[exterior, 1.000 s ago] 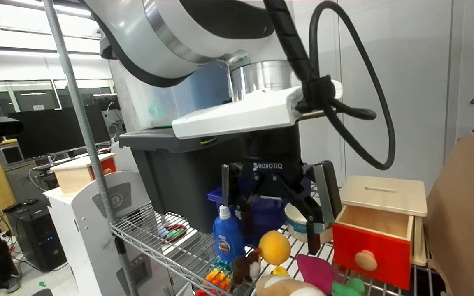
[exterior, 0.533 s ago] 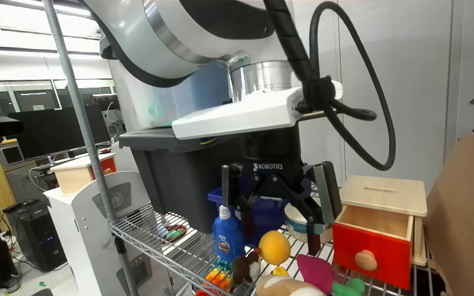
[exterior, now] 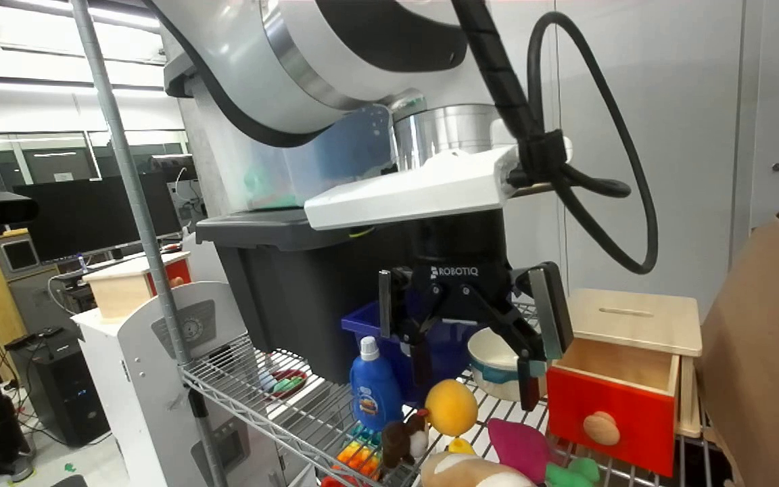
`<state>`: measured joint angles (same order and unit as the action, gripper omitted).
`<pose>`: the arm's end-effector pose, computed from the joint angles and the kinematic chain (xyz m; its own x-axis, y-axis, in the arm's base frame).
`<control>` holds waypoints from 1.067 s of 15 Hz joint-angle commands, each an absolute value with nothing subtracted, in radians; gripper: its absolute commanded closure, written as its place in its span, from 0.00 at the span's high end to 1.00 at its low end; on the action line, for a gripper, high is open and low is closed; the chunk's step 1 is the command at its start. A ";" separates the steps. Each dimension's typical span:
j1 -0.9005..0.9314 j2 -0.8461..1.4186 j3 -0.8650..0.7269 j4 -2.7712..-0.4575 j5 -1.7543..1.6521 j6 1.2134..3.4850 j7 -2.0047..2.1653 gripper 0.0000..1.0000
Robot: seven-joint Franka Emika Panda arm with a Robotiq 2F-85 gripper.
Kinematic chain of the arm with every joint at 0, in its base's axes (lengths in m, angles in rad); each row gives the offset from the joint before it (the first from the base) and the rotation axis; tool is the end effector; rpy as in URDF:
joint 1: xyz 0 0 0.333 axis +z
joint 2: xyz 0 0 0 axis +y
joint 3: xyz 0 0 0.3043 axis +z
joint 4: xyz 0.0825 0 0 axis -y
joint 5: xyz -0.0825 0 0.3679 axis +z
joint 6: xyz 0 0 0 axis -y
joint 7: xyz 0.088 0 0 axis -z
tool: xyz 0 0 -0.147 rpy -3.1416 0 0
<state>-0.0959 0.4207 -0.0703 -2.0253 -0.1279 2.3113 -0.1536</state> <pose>0.5577 -0.1005 0.1910 0.9850 0.0764 -0.1546 0.0907 -0.9920 0.0876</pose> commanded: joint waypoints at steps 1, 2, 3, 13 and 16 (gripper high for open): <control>-0.091 0.471 -0.060 -1.938 -0.132 2.262 -0.175 1.00; -0.087 0.491 -0.052 -1.910 -0.127 2.254 -0.183 1.00; -0.081 0.508 -0.047 -1.884 -0.127 2.242 -0.185 1.00; -0.047 0.616 -0.016 -1.729 -0.125 2.154 -0.182 1.00; -0.044 0.606 -0.017 -1.739 -0.125 2.151 -0.172 1.00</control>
